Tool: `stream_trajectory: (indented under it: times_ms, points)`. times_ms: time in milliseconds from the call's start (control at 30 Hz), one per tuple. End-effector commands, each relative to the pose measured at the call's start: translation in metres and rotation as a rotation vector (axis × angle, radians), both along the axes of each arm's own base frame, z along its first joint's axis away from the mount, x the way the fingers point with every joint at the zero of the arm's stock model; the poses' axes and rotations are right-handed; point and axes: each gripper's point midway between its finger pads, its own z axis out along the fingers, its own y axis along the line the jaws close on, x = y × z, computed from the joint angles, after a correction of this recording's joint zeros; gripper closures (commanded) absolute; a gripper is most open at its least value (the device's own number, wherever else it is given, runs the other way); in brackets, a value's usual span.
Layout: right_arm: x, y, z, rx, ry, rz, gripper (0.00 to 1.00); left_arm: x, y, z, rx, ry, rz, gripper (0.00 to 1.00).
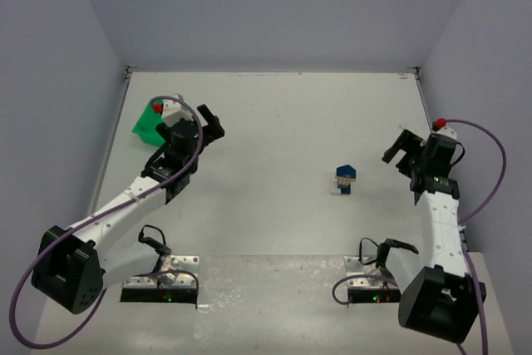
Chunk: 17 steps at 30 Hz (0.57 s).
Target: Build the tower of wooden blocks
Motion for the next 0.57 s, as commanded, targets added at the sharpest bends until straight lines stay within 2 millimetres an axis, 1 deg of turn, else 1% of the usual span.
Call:
stream_trajectory:
  times_ms: [0, 67, 133, 200, 333, 433, 533]
  points:
    - [-0.013, -0.003, 0.0, -0.007, -0.112, -0.095, 0.01, -0.001, 0.004, 0.008, -0.032, -0.03, 0.032, 0.0]
    - [-0.021, -0.004, 0.004, -0.037, -0.164, -0.105, 0.01, -0.001, 0.003, 0.008, -0.031, -0.03, 0.027, 0.0]
    - [-0.026, -0.008, 0.009, -0.039, -0.198, -0.152, 0.01, -0.002, 0.002, 0.007, -0.031, -0.028, 0.019, 0.0]
    - [-0.028, -0.011, 0.014, -0.039, -0.231, -0.181, 0.01, -0.003, 0.002, 0.008, -0.033, -0.033, 0.016, 0.0]
    - [-0.029, -0.006, 0.021, -0.049, -0.281, -0.151, 0.01, -0.005, 0.004, 0.011, -0.039, -0.047, 0.022, 0.0]
    - [-0.031, -0.002, 0.014, -0.049, -0.275, -0.129, 0.01, -0.007, 0.005, 0.014, -0.043, -0.057, 0.02, 0.0]
    - [-0.032, -0.004, 0.016, -0.061, -0.292, -0.136, 0.01, -0.009, 0.006, 0.017, -0.047, -0.069, 0.018, 0.0]
